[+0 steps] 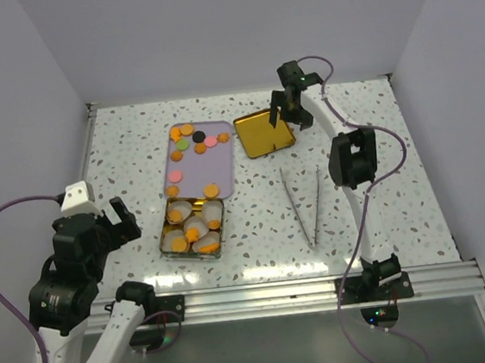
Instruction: Pack the cookies
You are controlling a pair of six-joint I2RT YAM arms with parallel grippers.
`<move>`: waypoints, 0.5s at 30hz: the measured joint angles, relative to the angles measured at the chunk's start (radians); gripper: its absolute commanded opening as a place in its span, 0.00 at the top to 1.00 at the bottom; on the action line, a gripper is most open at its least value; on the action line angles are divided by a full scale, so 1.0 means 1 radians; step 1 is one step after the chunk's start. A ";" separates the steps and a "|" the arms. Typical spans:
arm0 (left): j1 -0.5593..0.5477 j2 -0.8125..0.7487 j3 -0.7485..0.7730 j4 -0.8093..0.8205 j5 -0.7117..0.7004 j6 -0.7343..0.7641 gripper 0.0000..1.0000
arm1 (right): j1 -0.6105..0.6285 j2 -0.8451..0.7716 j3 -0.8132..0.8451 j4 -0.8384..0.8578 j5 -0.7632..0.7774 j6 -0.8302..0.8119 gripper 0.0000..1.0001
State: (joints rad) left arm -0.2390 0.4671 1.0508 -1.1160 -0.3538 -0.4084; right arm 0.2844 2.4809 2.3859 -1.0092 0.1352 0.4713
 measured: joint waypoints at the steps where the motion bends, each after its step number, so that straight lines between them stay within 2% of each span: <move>1: 0.000 0.006 0.000 0.000 -0.002 0.000 0.00 | -0.003 0.009 0.006 0.006 -0.008 -0.001 0.11; 11: 0.000 0.043 0.000 0.000 -0.021 -0.001 0.00 | -0.012 0.099 0.024 0.044 -0.079 -0.009 0.39; 12: 0.000 0.044 0.000 0.000 -0.021 -0.001 0.00 | -0.012 0.099 0.024 0.053 -0.079 -0.010 0.49; 14: 0.000 0.047 0.000 0.000 -0.022 -0.002 0.00 | -0.013 0.101 0.024 0.057 -0.077 -0.013 0.57; 15: 0.000 0.048 0.000 0.000 -0.022 -0.002 0.00 | -0.017 0.101 0.024 0.060 -0.083 -0.016 0.67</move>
State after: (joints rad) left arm -0.2390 0.5152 1.0508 -1.1164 -0.3756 -0.4099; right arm 0.2676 2.5824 2.4096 -0.9493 0.0525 0.4557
